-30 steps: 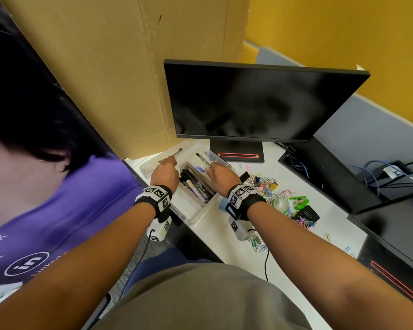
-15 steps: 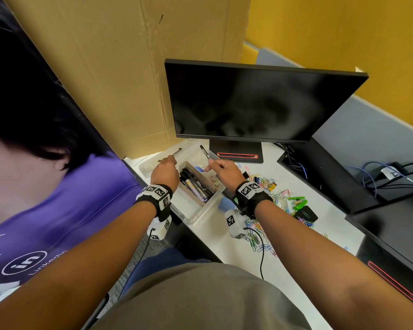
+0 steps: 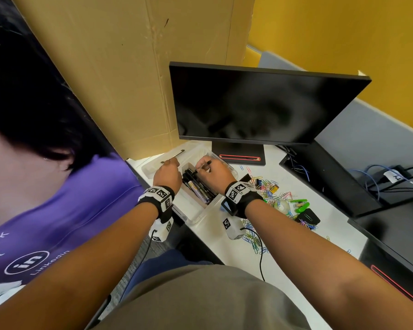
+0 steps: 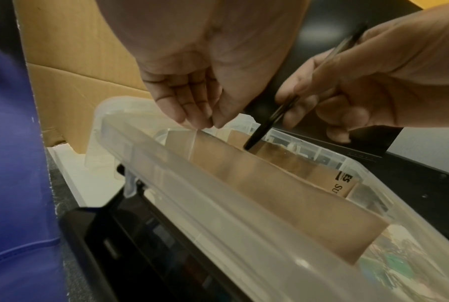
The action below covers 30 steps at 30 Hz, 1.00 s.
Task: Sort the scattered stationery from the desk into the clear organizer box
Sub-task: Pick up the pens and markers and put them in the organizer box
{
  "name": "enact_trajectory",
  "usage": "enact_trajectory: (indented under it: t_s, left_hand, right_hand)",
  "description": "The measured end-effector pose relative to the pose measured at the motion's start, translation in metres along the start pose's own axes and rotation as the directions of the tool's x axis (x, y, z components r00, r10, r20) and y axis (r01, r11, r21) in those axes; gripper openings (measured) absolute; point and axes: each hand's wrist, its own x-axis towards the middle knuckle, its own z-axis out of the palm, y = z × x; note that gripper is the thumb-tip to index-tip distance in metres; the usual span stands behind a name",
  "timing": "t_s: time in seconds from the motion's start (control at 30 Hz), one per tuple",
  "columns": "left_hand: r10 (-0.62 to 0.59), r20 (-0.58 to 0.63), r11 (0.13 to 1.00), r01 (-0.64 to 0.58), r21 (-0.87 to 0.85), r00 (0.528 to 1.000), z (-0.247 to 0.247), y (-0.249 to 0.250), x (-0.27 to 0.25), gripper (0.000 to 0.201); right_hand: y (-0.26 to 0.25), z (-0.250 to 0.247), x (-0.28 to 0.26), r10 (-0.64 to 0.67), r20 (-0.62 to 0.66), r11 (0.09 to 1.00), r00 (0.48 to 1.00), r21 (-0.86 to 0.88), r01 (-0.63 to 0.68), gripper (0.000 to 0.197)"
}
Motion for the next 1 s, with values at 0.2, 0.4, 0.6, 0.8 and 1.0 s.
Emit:
enact_trajectory:
  t_s: [0.2,0.4,0.6,0.8,1.0]
  left_hand:
    - [0.011,0.003,1.0,-0.011,-0.003,1.0,0.0,-0.003,0.001,0.032]
    - [0.02,0.01,1.0,-0.02,0.009,1.0,0.001,-0.004,0.002,0.031]
    - [0.004,0.015,1.0,-0.004,0.012,1.0,0.002,-0.003,0.002,0.031]
    - [0.014,0.004,0.999,-0.014,0.04,1.0,0.004,-0.002,0.001,0.031]
    - [0.017,-0.001,0.997,-0.017,0.069,1.0,0.003,0.001,0.001,0.032]
  right_hand:
    - [0.002,0.017,-0.001,-0.044,0.132,0.981,0.99,-0.181,0.068,0.028]
    - [0.009,0.031,-0.004,-0.128,0.299,0.905,0.945,-0.354,0.235,0.037]
    - [0.019,0.039,-0.005,-0.152,0.363,0.847,0.919,-0.431,0.311,0.049]
    - [0.023,0.043,-0.003,-0.121,0.463,0.787,0.878,-0.494,0.369,0.075]
    - [0.019,0.035,-0.005,-0.019,0.531,0.73,0.847,-0.572,0.375,0.076]
